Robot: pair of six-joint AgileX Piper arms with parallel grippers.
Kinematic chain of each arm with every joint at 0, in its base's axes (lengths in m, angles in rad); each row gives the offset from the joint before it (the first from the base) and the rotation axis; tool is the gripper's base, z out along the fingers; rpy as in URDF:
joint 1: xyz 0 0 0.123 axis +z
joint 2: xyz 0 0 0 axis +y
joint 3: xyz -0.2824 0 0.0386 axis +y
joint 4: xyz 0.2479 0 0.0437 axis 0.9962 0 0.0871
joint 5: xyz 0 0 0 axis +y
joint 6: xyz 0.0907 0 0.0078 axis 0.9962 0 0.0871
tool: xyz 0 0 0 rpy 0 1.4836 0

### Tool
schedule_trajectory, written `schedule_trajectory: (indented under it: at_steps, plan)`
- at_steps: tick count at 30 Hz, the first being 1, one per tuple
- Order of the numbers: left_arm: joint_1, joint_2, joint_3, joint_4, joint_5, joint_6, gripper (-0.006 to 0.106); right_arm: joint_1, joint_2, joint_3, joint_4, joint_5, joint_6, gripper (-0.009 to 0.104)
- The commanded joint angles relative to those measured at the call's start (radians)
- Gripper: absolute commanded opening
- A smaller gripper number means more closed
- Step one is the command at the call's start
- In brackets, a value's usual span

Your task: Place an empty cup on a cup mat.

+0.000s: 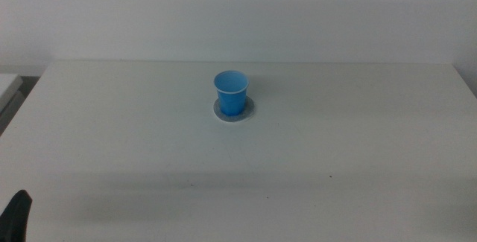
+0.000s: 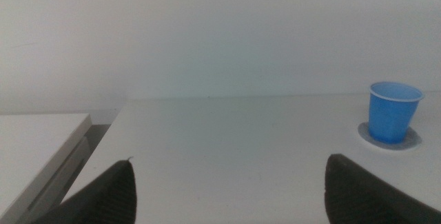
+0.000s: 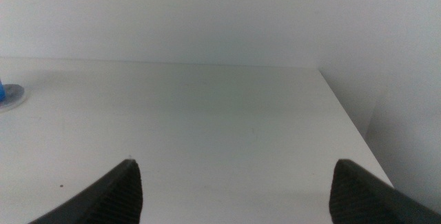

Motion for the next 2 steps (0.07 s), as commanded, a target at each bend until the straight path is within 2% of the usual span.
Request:
schedule_trajectory:
  at_steps: [1,2]
  plan:
    - [-0.001,-0.005,0.001,0.003,-0.003,-0.006,0.094,0.002,-0.005,0.003,-0.003,-0.007,-0.004,0.093]
    - [-0.001,-0.005,0.001,0.003,-0.003,-0.006,0.094,0.002,-0.005,0.003,-0.003,-0.007,-0.004,0.093]
